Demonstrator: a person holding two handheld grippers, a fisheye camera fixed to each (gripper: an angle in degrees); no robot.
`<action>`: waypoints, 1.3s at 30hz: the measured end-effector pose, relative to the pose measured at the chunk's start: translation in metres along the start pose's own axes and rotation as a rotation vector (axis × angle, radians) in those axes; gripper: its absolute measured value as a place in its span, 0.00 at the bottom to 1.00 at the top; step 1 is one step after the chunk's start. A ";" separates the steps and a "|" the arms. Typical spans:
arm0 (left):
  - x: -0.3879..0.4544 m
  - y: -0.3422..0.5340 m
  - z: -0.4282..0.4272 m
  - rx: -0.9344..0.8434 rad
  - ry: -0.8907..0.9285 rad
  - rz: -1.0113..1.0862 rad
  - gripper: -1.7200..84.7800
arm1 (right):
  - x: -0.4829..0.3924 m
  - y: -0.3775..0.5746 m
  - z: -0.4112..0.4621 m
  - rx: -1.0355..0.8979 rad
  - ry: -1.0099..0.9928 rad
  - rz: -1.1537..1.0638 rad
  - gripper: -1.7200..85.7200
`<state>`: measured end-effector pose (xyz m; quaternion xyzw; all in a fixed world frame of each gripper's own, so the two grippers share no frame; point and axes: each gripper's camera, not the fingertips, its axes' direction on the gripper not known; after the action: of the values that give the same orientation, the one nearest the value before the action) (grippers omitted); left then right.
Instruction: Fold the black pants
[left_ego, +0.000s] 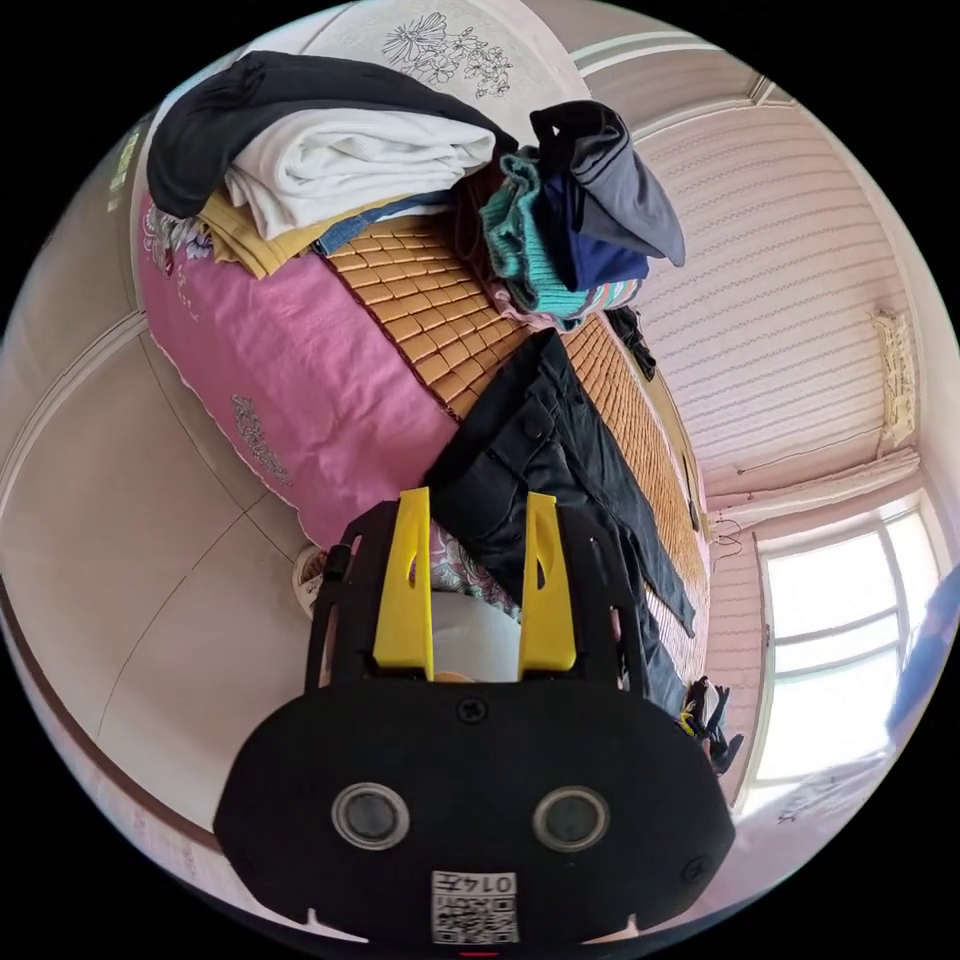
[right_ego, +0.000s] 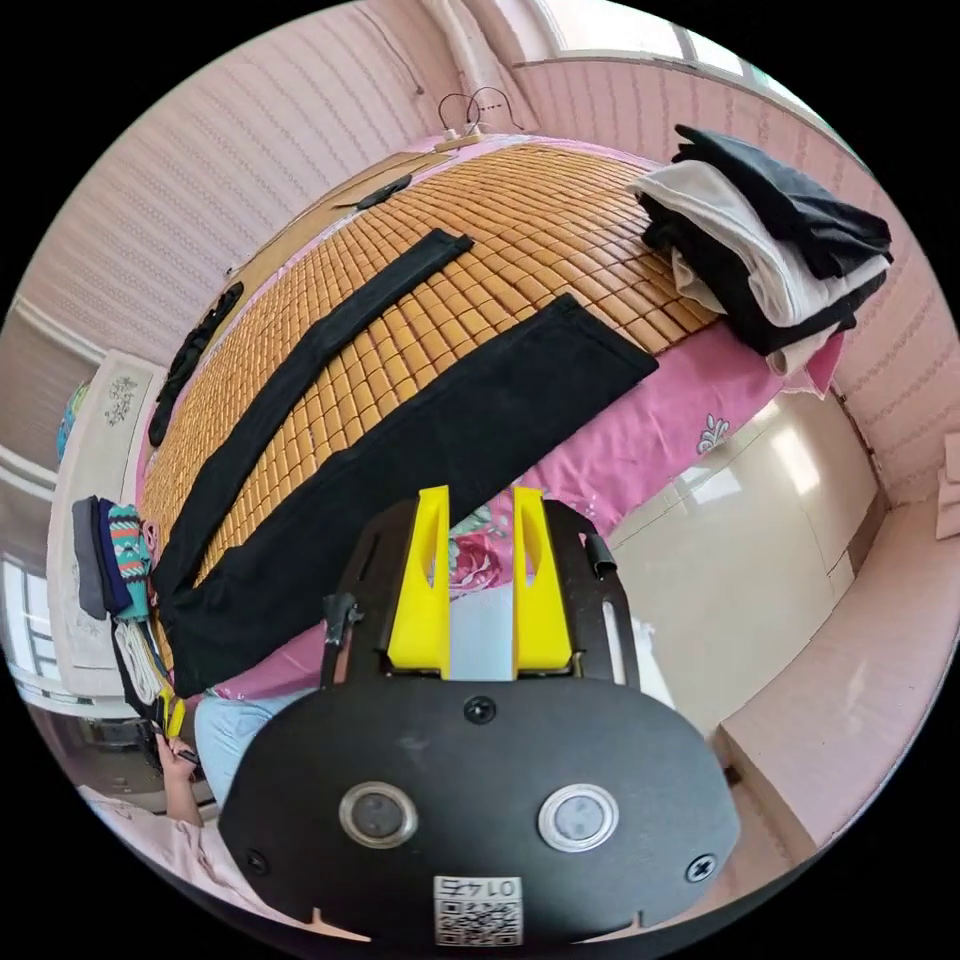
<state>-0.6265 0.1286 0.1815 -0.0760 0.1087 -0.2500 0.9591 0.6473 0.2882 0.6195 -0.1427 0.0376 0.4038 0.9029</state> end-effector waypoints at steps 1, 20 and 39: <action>-0.002 -0.001 -0.001 -0.010 -0.010 -0.013 0.18 | 0.008 -0.001 0.000 0.007 -0.004 0.018 0.13; 0.084 -0.031 0.035 -0.143 -0.063 0.229 0.04 | 0.143 -0.050 -0.029 0.104 -0.193 0.004 0.02; 0.211 -0.158 0.150 -0.082 0.023 0.268 0.14 | 0.100 -0.270 0.026 0.012 -0.149 -0.060 0.10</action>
<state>-0.4833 -0.0986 0.3218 -0.0969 0.1388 -0.1157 0.9787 0.9128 0.1962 0.6872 -0.1080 -0.0315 0.3860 0.9156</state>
